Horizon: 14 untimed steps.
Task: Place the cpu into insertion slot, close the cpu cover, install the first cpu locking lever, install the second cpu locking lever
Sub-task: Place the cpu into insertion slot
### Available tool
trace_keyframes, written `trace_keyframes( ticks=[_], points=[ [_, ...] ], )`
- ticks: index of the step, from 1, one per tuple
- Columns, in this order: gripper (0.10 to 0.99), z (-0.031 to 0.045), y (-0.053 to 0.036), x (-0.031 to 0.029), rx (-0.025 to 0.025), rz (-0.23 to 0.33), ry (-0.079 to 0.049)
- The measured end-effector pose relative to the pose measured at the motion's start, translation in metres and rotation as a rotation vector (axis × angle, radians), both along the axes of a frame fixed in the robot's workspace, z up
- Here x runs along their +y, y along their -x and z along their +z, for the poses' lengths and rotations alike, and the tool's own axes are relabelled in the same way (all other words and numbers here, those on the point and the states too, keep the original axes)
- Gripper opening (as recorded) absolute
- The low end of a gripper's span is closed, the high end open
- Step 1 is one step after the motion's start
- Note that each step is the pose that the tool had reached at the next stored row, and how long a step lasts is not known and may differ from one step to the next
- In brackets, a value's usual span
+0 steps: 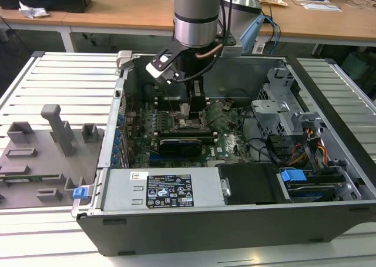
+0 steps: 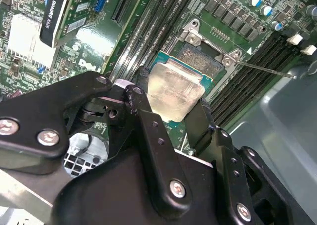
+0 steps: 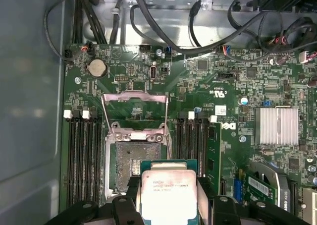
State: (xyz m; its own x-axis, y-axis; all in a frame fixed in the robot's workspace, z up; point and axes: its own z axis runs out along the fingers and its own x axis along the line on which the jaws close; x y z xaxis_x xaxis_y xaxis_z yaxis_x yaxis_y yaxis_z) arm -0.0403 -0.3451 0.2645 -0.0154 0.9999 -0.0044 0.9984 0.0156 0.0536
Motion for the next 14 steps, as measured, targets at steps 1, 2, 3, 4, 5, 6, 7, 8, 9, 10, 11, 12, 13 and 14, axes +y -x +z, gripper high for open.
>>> trace_keyframes(
  ticks=[1,2,3,4,5,6,7,8,9,10,11,12,13,14],
  points=[
    [0.537,-0.0008,0.0,0.0,0.0,0.0,0.0],
    [0.537,-0.0016,0.0,0.0,0.0,0.0,0.0],
    [0.537,-0.0021,0.0,0.0,0.0,-0.001,0.0],
    [0.537,-0.0029,0.0,0.0001,0.0001,-0.004,0.001],
    [0.537,-0.0039,0.0,0.0001,0.0,-0.012,0.002],
    [0.537,-0.0052,0.0,0.0001,0.0,-0.027,0.002],
    [0.537,-0.0063,0.0,0.0001,0.0,-0.04,0.002],
    [0.537,-0.007,0.0,0.0001,0.0,-0.05,0.003],
    [0.537,-0.0083,0.0,0.0001,0.0001,-0.064,0.003],
    [0.537,-0.0096,0.0,0.0003,0.0001,-0.071,0.003],
    [0.537,-0.0121,0.0,0.0005,0.0,-0.075,0.003],
    [0.537,-0.0144,0.0,0.0008,0.0001,-0.076,0.003],
    [0.537,-0.0169,0.0001,0.0014,0.0001,-0.077,0.003],
    [0.537,-0.0189,0.0,0.002,0.0002,-0.078,0.003]
  ],
)
